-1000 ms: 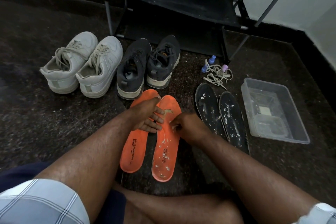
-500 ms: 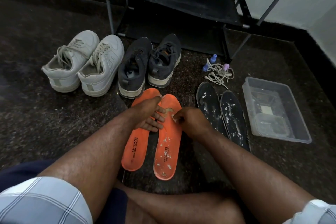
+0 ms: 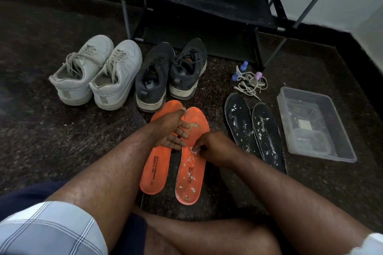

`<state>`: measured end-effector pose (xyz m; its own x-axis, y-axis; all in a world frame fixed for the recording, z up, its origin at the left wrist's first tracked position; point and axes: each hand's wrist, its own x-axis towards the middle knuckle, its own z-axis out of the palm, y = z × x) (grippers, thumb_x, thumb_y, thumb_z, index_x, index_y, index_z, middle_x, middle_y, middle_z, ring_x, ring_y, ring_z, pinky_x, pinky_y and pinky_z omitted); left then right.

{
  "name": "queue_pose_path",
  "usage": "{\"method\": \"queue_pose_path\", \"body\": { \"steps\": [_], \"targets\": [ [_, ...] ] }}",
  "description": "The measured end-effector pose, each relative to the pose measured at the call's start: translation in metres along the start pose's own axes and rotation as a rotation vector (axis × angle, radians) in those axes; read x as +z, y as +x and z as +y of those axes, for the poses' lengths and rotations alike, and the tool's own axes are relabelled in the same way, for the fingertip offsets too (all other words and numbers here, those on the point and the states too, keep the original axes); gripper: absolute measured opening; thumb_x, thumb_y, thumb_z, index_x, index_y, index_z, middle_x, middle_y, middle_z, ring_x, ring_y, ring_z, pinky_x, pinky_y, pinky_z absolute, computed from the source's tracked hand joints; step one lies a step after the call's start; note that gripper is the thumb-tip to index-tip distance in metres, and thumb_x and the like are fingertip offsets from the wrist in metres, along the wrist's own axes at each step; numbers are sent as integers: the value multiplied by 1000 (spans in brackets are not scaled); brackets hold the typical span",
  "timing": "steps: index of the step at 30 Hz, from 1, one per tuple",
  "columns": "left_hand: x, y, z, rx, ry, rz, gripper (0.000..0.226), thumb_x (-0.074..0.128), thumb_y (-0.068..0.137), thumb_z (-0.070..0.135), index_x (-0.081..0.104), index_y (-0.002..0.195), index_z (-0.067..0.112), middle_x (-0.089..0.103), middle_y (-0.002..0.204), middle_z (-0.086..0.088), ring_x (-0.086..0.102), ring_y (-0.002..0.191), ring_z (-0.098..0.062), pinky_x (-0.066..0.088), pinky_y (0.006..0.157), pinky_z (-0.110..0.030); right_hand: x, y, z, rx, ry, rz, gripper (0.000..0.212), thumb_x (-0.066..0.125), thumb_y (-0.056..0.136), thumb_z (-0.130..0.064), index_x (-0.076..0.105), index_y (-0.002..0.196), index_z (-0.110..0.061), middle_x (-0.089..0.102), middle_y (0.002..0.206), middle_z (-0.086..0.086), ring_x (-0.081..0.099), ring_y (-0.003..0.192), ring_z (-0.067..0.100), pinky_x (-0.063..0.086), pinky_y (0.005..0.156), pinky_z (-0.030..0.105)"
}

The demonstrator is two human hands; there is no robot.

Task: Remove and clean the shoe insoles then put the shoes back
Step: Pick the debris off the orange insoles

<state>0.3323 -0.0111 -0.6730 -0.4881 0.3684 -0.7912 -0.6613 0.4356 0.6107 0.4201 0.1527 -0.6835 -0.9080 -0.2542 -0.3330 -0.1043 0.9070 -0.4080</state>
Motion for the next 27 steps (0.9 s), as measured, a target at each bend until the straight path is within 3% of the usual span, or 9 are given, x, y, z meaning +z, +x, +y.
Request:
{"method": "queue_pose_path", "body": {
  "steps": [4, 5, 10, 15, 19, 22, 24, 27],
  "targets": [
    [-1, 1, -1, 9, 4, 4, 69, 29, 99, 65, 63, 123, 10, 69, 111, -15, 73, 93, -34, 59, 83, -43, -7, 9, 16, 141, 55, 279, 19, 62, 84, -9, 76, 94, -18, 73, 102, 0, 66, 96, 16, 46, 85, 21],
    [-1, 1, 0, 9, 5, 4, 69, 29, 99, 65, 63, 123, 10, 69, 111, -16, 73, 93, -34, 59, 84, -44, -5, 10, 16, 141, 16, 286, 18, 61, 84, -8, 76, 91, -17, 72, 101, 2, 66, 95, 19, 44, 84, 21],
    [-1, 1, 0, -5, 7, -2, 70, 29, 98, 66, 63, 122, 11, 68, 113, -17, 72, 94, -35, 57, 90, -49, 11, 7, -1, -79, -38, 91, 27, 61, 81, -6, 75, 103, -15, 70, 109, 6, 64, 100, 22, 49, 91, 32],
    [-1, 1, 0, 3, 15, 9, 69, 28, 99, 65, 62, 127, 11, 69, 111, -15, 73, 92, -34, 57, 90, -48, 1, 20, 12, 90, -120, 289, 21, 56, 85, -10, 74, 96, -12, 66, 100, 9, 64, 91, 27, 50, 83, 36],
    [-1, 0, 0, -5, 14, -12, 71, 26, 99, 66, 60, 131, 11, 68, 113, -16, 72, 96, -34, 55, 93, -49, 8, 14, -4, -21, -65, 141, 23, 57, 85, -9, 72, 100, -15, 68, 104, 7, 64, 94, 24, 50, 84, 32],
    [-1, 0, 0, -7, 16, -20, 72, 24, 99, 67, 60, 132, 13, 69, 113, -15, 72, 97, -33, 55, 94, -48, 1, 17, -7, 32, 21, 218, 20, 59, 86, -8, 71, 100, -16, 70, 105, 4, 65, 96, 20, 43, 79, 23],
    [-1, 0, 0, -1, 16, -15, 71, 24, 99, 66, 60, 130, 13, 68, 113, -15, 72, 97, -34, 54, 95, -48, 0, 18, -6, 33, 37, 254, 19, 57, 86, -8, 69, 100, -16, 70, 103, 5, 65, 95, 22, 45, 79, 26],
    [0, -2, 2, -1, 11, -8, 70, 26, 99, 65, 62, 126, 11, 68, 105, -13, 71, 97, -36, 54, 96, -50, 6, 14, -15, -18, -24, 136, 16, 56, 86, -11, 66, 96, -17, 70, 99, 6, 64, 91, 25, 49, 76, 32]
  ]
}}
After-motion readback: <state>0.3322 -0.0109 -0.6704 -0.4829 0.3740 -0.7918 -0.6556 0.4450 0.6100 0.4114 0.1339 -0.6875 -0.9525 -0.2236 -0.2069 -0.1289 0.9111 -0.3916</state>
